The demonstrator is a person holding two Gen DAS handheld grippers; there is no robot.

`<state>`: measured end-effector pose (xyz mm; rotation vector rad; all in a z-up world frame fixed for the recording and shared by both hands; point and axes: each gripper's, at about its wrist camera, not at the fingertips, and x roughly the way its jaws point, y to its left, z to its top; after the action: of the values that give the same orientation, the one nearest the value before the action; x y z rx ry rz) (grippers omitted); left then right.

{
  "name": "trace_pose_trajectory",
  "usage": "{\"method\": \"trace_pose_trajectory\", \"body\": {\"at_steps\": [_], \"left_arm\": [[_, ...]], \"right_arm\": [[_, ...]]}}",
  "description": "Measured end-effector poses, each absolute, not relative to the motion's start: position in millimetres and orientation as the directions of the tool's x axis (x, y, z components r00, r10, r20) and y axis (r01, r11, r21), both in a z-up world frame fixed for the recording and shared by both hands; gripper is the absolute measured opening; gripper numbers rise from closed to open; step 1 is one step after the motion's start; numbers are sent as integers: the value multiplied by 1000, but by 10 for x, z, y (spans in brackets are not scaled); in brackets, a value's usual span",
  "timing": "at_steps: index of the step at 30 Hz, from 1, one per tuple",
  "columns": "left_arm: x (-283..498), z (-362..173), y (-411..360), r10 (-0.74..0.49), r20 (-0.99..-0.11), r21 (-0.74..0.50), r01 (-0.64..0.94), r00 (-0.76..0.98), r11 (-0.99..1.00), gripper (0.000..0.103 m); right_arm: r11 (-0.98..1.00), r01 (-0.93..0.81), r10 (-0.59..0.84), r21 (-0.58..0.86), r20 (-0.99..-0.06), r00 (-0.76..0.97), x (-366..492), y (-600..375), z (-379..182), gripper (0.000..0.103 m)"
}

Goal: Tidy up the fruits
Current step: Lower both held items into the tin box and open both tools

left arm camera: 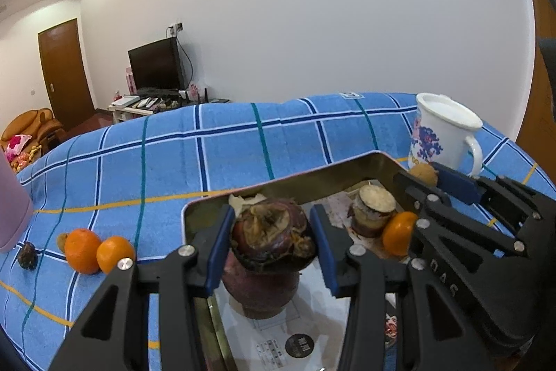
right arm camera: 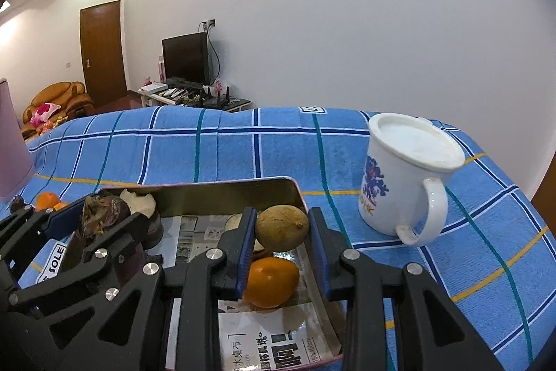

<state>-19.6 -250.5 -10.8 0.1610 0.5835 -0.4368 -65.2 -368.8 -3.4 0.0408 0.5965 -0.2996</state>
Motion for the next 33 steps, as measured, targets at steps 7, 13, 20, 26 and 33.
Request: {"method": "trace_pose_trajectory", "body": {"at_steps": [7,13,20,26,33], "left_arm": [[-141,-115,-2501,-367,-570,14,455,735,890,47],[-149,-104,-2439,-365,-567,10,450,738,893,47],[-125,-107,-2424,-353,-569,18,440,742,898,47],[-128,-104,-2415,-356,-568,16,442,743,897,47],[-114,-102,-2364,-364,-568,2,443,738,896,47]], "right_arm": [[965,262,-217,-10,-593,776,-565,-3733,-86,32],[975,221,-178,-7,-616,768,-497,-3706,-123,32],[982,189,-152,-9,-631,760,-451,-3680,-163,32],[985,173,-119,23,-631,767,-455,-3716,-161,32],[987,134,-49,88,-629,776,-484,-3764,-170,32]]}}
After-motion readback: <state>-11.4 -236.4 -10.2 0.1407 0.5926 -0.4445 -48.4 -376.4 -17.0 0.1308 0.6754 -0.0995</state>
